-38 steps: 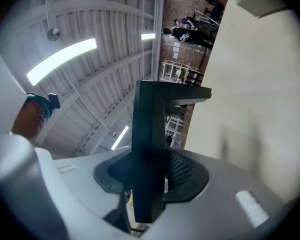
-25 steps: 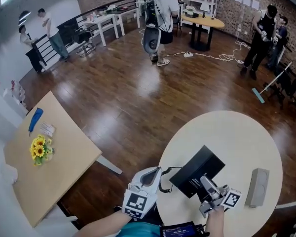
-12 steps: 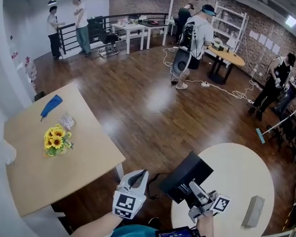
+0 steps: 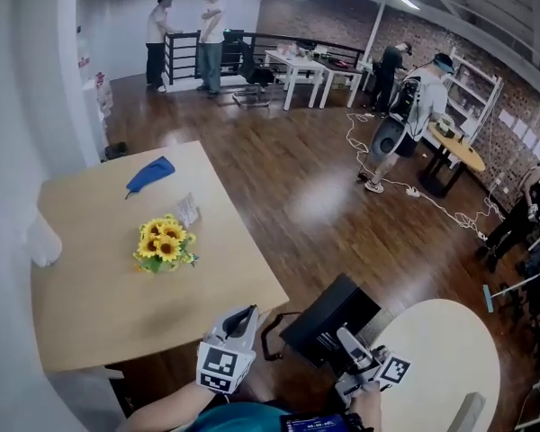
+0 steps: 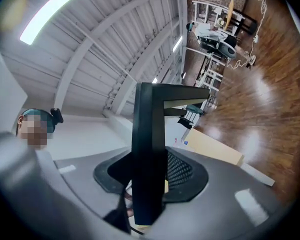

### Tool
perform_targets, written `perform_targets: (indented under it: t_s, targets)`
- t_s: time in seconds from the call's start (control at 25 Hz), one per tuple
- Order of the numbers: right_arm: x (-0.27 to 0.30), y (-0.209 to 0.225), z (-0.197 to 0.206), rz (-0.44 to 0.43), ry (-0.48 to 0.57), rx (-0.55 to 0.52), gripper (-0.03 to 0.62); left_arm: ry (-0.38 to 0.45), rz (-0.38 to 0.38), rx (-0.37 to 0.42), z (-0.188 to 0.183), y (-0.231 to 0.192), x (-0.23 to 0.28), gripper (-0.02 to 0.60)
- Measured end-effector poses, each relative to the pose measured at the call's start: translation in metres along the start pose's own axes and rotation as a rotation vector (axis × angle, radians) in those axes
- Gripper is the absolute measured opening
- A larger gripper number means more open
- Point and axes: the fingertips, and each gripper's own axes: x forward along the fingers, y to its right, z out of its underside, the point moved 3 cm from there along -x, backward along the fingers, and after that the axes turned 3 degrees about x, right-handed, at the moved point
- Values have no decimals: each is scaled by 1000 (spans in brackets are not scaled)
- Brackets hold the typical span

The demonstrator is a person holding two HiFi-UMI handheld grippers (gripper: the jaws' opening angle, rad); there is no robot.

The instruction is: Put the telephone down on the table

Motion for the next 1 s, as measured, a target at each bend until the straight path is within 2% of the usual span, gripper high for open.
perform_targets:
  t_s: [0.24,0.48,0.8,1.0]
  targets:
    - [71,3,27,-35,-115,27,150,5,-117,-28,0,-64,-30,14]
    - [135,33,47,-74,-276,48,150,1,-252,-58,20,-114,-43,14]
    - [244,107,82,-166,-519,133,150,-112,-423,-44,55,-183,-37,14]
    - [293,160,105,-166,-675,180,150,-174,-483,-52,74,-209,-29,14]
